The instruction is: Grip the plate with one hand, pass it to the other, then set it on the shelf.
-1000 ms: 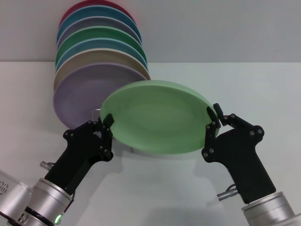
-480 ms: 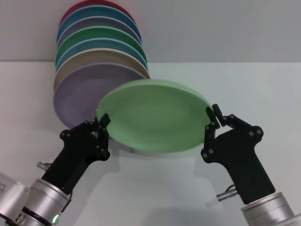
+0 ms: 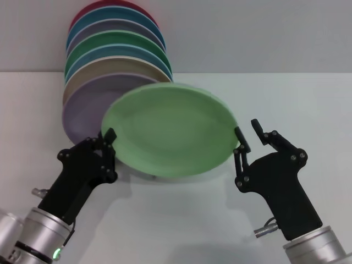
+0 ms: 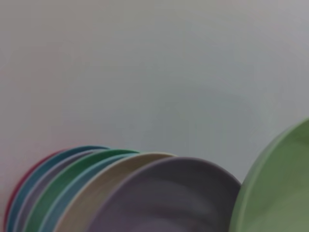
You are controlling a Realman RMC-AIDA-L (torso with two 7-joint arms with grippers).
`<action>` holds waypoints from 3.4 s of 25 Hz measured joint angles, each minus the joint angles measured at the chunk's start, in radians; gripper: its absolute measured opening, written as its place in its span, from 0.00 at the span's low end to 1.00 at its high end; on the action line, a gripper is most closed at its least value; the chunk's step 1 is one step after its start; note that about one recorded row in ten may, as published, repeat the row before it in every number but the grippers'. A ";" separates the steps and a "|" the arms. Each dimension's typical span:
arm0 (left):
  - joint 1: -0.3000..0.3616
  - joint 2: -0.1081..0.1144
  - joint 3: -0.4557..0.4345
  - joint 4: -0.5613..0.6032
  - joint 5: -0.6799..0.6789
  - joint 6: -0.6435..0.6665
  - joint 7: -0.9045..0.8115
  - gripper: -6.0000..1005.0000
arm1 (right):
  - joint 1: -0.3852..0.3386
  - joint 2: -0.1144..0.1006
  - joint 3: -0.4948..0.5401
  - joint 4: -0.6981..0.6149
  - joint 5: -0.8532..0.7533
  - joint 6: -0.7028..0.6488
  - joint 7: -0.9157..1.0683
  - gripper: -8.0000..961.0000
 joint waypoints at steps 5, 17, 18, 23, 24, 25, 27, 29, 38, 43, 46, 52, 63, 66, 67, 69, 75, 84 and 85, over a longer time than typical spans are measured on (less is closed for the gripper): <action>0.014 0.003 -0.015 0.000 0.000 0.036 0.001 0.07 | -0.001 -0.002 -0.039 0.004 -0.019 -0.036 0.000 0.24; 0.057 0.007 -0.081 0.042 0.001 0.217 0.004 0.08 | 0.007 -0.001 -0.053 -0.036 -0.021 0.007 0.000 0.31; 0.055 0.007 -0.085 0.048 0.001 0.223 0.004 0.08 | 0.008 -0.001 -0.051 -0.037 -0.019 0.007 0.000 0.31; 0.045 0.007 -0.117 0.074 0.006 0.241 0.029 0.09 | 0.013 0.001 -0.040 -0.056 -0.018 0.015 0.000 0.31; 0.041 0.007 -0.119 0.079 0.007 0.242 0.039 0.09 | 0.013 0.001 -0.040 -0.056 -0.018 0.015 0.000 0.31; 0.035 0.008 -0.120 0.084 0.008 0.242 0.048 0.09 | 0.014 0.001 -0.040 -0.058 -0.018 0.016 0.000 0.31; 0.025 0.008 -0.121 0.097 0.008 0.243 0.067 0.09 | 0.016 0.001 -0.039 -0.062 -0.017 0.017 0.000 0.30; 0.017 0.007 -0.121 0.105 0.008 0.239 0.087 0.10 | 0.016 0.001 -0.037 -0.063 -0.017 0.017 0.000 0.30; 0.003 0.003 -0.122 0.124 0.006 0.191 0.113 0.11 | 0.017 -0.001 -0.014 -0.072 -0.017 0.017 0.000 0.31; 0.007 0.001 -0.122 0.131 0.001 0.139 0.113 0.11 | 0.021 -0.001 0.001 -0.080 -0.017 0.017 0.000 0.31; 0.009 0.002 -0.122 0.138 0.001 0.120 0.113 0.12 | 0.026 -0.001 0.007 -0.086 -0.017 0.017 0.000 0.31; 0.013 0.001 -0.118 0.145 0.001 0.090 0.113 0.12 | 0.034 -0.001 0.010 -0.092 -0.017 0.017 0.000 0.32; 0.016 -0.001 -0.108 0.142 0.008 0.034 0.113 0.14 | 0.043 -0.001 0.023 -0.092 -0.017 0.031 0.000 0.33; 0.016 0.000 -0.104 0.141 0.008 0.028 0.113 0.14 | 0.043 -0.001 0.023 -0.092 -0.017 0.031 0.000 0.33; 0.017 0.002 -0.101 0.142 0.009 0.026 0.113 0.14 | 0.044 -0.001 0.023 -0.092 -0.017 0.031 0.000 0.33; 0.021 0.002 -0.101 0.143 0.009 0.029 0.113 0.14 | 0.045 -0.001 0.024 -0.092 -0.017 0.031 0.000 0.33; 0.048 0.003 -0.107 0.143 0.007 0.048 0.112 0.18 | 0.052 0.000 0.050 -0.094 -0.017 0.041 0.000 0.34; 0.198 0.005 -0.104 0.144 0.007 0.247 0.103 0.32 | 0.057 0.003 0.155 -0.106 -0.017 0.054 0.020 0.34; 0.210 0.004 -0.103 0.142 0.007 0.262 0.102 0.34 | 0.057 0.003 0.170 -0.107 -0.016 0.057 0.032 0.35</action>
